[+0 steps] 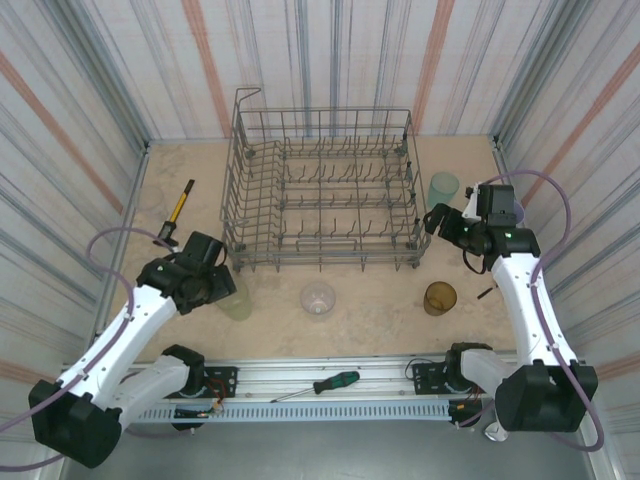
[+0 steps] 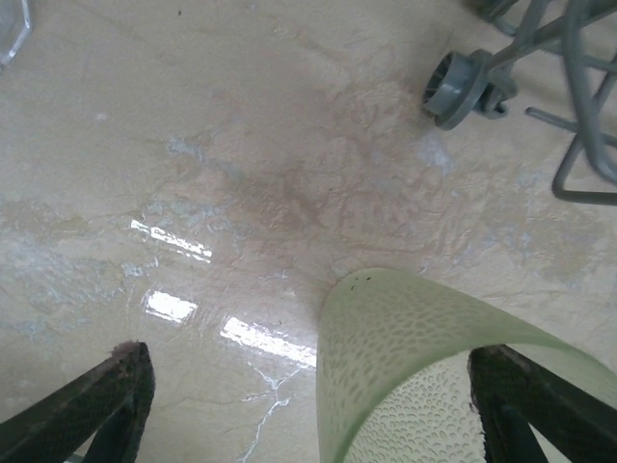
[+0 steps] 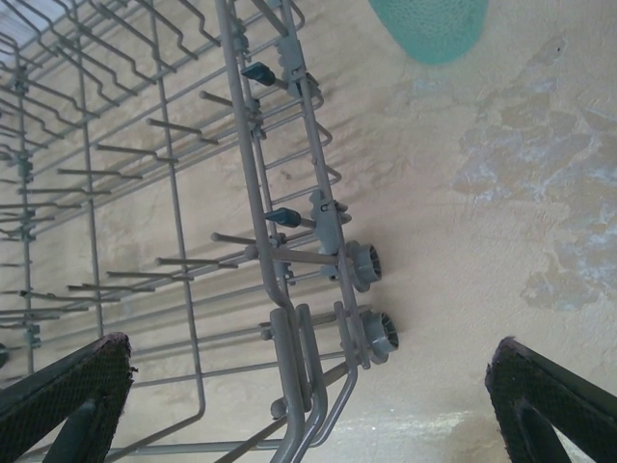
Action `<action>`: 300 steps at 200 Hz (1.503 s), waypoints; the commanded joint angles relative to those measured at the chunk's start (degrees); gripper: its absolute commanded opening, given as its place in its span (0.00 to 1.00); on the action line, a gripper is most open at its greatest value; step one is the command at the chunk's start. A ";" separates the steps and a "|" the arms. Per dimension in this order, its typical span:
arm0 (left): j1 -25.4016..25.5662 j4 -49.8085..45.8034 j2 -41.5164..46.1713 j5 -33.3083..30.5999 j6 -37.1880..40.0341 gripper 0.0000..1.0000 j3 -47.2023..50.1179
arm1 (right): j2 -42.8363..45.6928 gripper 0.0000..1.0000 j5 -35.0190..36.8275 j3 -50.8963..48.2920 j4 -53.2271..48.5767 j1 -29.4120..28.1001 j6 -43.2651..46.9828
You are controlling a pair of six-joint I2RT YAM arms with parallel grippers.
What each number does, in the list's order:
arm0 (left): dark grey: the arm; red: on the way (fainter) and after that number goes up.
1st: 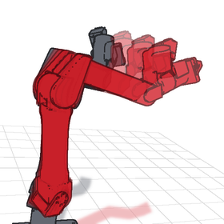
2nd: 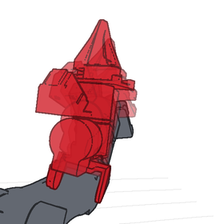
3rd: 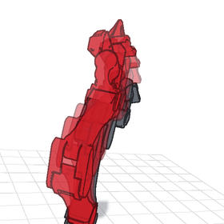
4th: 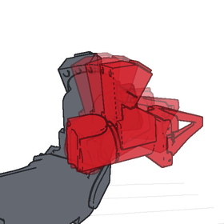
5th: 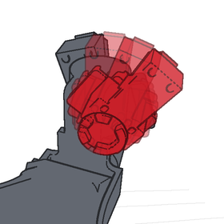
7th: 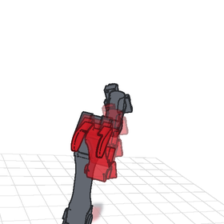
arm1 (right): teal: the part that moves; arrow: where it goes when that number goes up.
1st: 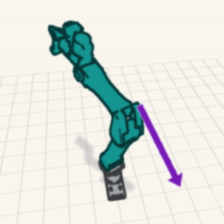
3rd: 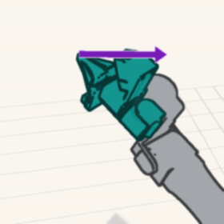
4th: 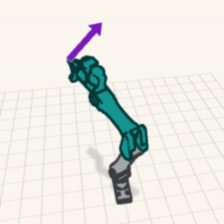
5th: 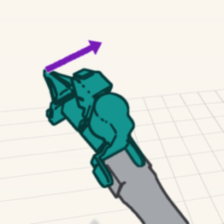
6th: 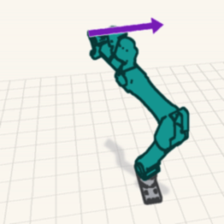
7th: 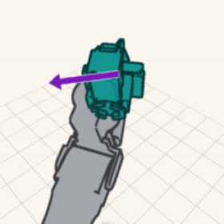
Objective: Load the cups into the dish rack
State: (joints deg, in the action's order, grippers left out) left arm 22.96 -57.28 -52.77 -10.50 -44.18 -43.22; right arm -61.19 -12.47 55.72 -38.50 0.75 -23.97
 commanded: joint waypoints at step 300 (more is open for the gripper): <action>3.26 -3.94 0.95 17.21 7.77 0.00 -14.45 | 1.94 0.99 -0.33 -1.26 1.93 -2.39 0.61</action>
State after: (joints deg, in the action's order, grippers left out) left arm 25.89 -59.29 -51.20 1.69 -38.44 -54.37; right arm -58.92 -13.15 54.41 -38.37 -1.26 -23.79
